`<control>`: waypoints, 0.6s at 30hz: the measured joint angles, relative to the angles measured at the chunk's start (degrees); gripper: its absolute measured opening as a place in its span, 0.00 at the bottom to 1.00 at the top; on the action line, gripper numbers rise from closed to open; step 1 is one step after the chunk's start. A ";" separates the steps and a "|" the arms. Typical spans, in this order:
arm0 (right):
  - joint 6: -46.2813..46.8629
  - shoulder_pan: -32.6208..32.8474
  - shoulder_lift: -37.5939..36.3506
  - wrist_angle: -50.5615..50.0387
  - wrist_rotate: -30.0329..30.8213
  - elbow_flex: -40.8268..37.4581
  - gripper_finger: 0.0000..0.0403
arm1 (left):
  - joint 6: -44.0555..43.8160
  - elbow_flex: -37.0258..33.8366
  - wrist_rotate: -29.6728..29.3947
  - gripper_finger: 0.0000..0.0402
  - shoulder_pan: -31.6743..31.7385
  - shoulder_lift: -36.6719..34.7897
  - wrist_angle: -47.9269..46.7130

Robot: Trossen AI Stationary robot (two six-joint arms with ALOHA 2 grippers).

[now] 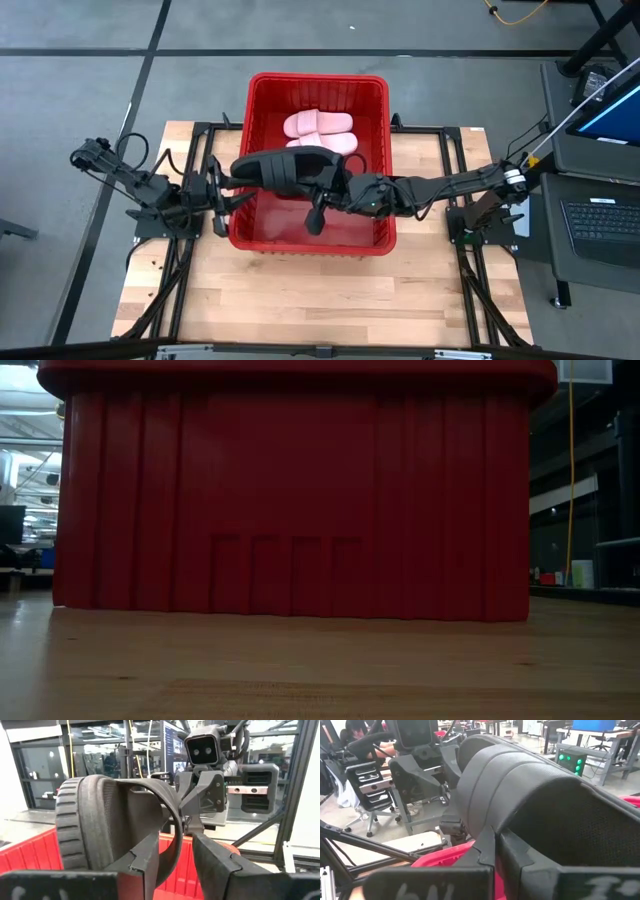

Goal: Pick and place slides into bin
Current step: Put the black slide into the bin

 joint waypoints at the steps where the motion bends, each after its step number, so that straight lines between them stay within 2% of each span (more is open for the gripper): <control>1: -0.09 0.00 -0.19 -0.08 0.32 0.00 0.03 | 0.70 0.00 -0.04 0.28 0.00 0.00 0.00; 13: -1.11 0.04 -4.05 -5.54 4.50 0.00 0.03 | 3.16 0.04 1.32 0.28 0.04 -2.45 -1.00; 18: -1.25 0.07 -5.13 -7.65 5.06 0.00 0.03 | 0.13 0.03 6.21 0.28 0.13 -4.02 -2.80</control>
